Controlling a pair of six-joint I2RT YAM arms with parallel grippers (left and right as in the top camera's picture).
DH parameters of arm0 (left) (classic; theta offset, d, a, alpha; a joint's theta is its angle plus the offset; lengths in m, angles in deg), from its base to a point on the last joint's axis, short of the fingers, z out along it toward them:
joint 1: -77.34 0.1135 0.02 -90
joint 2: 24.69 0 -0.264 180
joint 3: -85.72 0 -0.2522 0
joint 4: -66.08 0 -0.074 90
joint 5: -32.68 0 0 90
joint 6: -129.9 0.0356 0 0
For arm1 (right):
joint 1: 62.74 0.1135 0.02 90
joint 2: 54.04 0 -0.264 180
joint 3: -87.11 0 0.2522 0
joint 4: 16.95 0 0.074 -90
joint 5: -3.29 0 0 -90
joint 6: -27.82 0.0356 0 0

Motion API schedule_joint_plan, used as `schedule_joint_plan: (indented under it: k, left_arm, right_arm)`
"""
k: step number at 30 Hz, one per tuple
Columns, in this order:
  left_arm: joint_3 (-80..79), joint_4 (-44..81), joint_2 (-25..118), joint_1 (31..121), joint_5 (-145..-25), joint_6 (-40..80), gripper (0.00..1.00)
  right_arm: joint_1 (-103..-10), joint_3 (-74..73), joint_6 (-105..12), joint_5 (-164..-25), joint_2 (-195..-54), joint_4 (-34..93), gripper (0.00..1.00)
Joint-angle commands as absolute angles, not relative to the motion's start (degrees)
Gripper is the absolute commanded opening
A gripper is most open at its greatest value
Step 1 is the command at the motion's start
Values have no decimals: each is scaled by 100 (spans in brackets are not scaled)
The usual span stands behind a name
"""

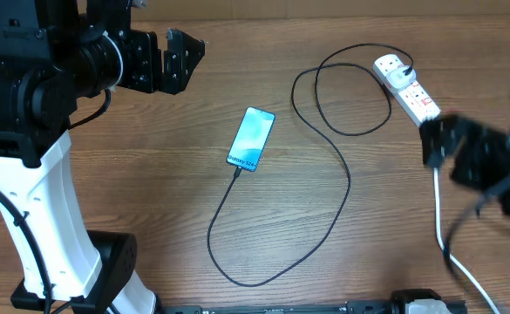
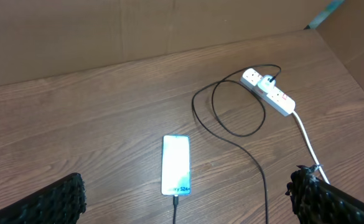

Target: Plug charger to phone and switch on socket

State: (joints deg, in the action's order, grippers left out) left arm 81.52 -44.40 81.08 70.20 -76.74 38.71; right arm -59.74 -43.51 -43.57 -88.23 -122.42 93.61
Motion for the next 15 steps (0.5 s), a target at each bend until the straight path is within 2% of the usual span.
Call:
schedule_joint_plan:
  k: [1,7,15]
  left_arm:
    - [8154,-4447,8169,6970,-7637,3819,100]
    - [8154,-4447,8169,6970,-7637,3819,100]
    - [8154,-4447,8169,6970,-7637,3821,100]
  right_arm:
    - [-5825,-3746,-4073,-8539,-11431,9334,100]
    - [-5825,-3046,-4075,-8447,-10672,9385,100]
    - [-5825,-2981,-4073,-8701,-10618,9385,100]
